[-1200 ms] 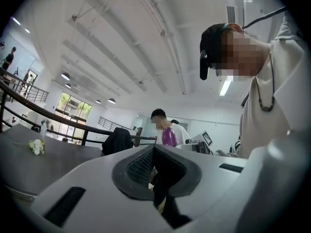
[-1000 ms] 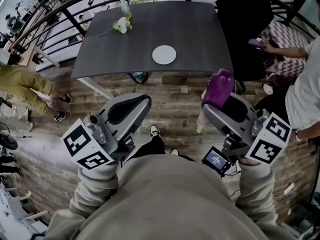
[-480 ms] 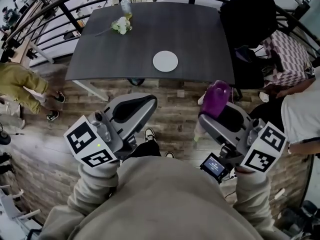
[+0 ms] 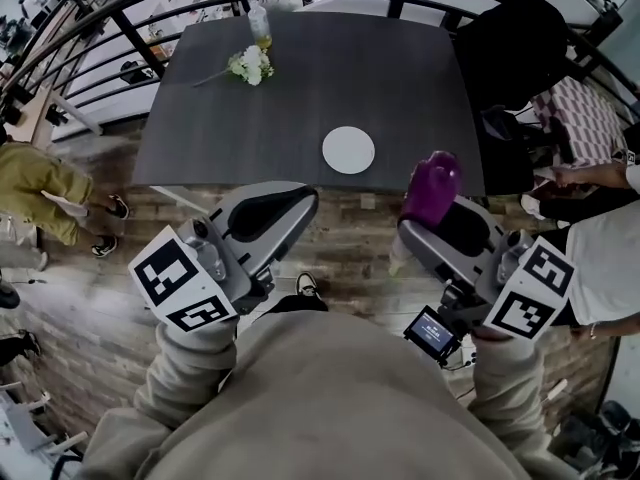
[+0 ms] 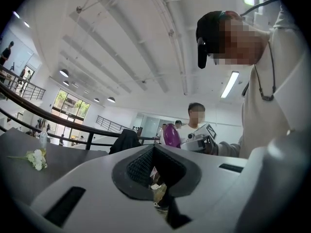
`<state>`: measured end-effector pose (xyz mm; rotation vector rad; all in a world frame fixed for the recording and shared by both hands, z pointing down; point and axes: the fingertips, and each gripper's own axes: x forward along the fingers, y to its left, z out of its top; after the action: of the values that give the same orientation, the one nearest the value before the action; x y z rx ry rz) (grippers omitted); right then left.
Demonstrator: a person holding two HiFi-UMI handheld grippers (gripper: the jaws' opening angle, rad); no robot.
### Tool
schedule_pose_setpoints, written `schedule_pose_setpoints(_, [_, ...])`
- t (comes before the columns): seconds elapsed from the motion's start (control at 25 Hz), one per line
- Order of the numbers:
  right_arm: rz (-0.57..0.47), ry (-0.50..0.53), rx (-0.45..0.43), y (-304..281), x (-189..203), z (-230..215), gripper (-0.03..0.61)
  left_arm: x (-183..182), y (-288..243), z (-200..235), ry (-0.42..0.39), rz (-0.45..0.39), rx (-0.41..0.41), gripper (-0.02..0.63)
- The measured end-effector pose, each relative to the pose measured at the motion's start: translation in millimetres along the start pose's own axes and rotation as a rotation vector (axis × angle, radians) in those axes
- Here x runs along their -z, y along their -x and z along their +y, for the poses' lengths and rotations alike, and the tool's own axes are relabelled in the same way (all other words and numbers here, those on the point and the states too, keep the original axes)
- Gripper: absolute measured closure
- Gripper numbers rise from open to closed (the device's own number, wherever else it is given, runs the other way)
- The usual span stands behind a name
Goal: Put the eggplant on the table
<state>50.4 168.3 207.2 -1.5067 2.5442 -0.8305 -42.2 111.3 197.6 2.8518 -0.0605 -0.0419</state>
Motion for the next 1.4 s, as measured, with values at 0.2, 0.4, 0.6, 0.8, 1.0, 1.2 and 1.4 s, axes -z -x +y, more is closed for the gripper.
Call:
schedule_pose_setpoints(0.2, [-0.008, -0.001, 0.032, -37.5, -17.8, -16.6, 0.368, -4.4, -0.7, 40.9, -0.010, 0.027, 0.032, 0.609])
schedule_pose_setpoints(0.4, [-0.011, -0.015, 0.063, -69.0, -33.7, -38.2, 0.367, -9.5, 0.0, 79.8, -0.002, 0.039, 0.044, 0.609])
schedule_pose_setpoints(0.6, [0.009, -0.008, 0.062, -87.4, -37.8, -45.3, 0.368, -4.4, 2.8, 98.0, 0.024, 0.042, 0.040, 0.609])
schedule_pose_setpoints(0.8, [0.026, -0.010, 0.053, -96.9, -43.5, -58.4, 0.367, -6.5, -6.2, 112.0, 0.033, 0.031, 0.029, 0.609])
schedule_pose_setpoints(1.0, [0.021, -0.007, 0.028, -107.2, -55.8, -76.7, 0.367, -9.5, -16.5, 123.6, 0.024, 0.030, 0.013, 0.609])
schedule_pose_setpoints(1.2, [0.018, 0.009, 0.007, -117.1, -76.7, -102.1, 0.367, -18.2, -39.7, 145.1, 0.010, 0.031, -0.002, 0.609])
schedule_pose_setpoints(1.4, [0.010, 0.005, 0.003, -120.1, -91.3, -139.7, 0.368, -20.2, -74.5, 166.0, 0.004, 0.035, 0.002, 0.609])
